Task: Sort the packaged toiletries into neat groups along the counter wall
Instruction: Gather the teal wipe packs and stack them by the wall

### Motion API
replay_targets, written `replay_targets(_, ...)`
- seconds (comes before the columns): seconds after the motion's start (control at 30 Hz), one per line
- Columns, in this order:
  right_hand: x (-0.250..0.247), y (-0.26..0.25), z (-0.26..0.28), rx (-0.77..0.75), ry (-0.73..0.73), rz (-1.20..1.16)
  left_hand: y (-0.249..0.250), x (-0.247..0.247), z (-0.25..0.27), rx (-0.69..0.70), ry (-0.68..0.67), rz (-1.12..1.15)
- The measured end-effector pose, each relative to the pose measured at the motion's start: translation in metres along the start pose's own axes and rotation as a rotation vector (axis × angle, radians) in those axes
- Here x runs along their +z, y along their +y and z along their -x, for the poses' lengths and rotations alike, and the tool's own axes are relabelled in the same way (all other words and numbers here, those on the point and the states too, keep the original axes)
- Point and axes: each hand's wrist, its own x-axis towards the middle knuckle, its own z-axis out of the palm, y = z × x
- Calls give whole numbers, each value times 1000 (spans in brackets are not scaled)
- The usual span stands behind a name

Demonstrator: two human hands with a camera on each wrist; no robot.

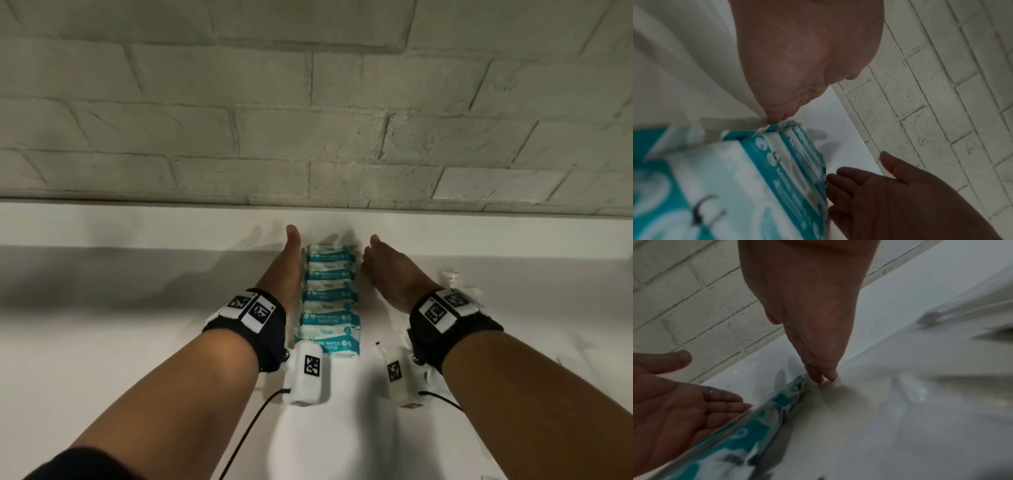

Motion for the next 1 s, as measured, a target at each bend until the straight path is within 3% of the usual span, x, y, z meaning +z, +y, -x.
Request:
replay_targets(0.13, 12, 2, 0, -32, -78, 138, -11, -4, -15, -38, -117, 45)
replay_targets(0.33, 18, 2, 4, -5, -102, 149, -16, -3, -20, -47, -91, 51)
replay_targets(0.5, 10, -3, 18, -6, -6, 134, -13, -9, -6, -9, -40, 4)
replay_targets(0.73, 24, 3, 29, 10, -41, 104, -25, -11, -1, -43, -79, 29)
replay_targets(0.9, 14, 6, 32, 34, 57, 121, -17, -8, 29, 12, -2, -56)
replay_targets(1.0, 7, 7, 47, 165, 35, 127, -30, -15, 44, 69, -40, -35)
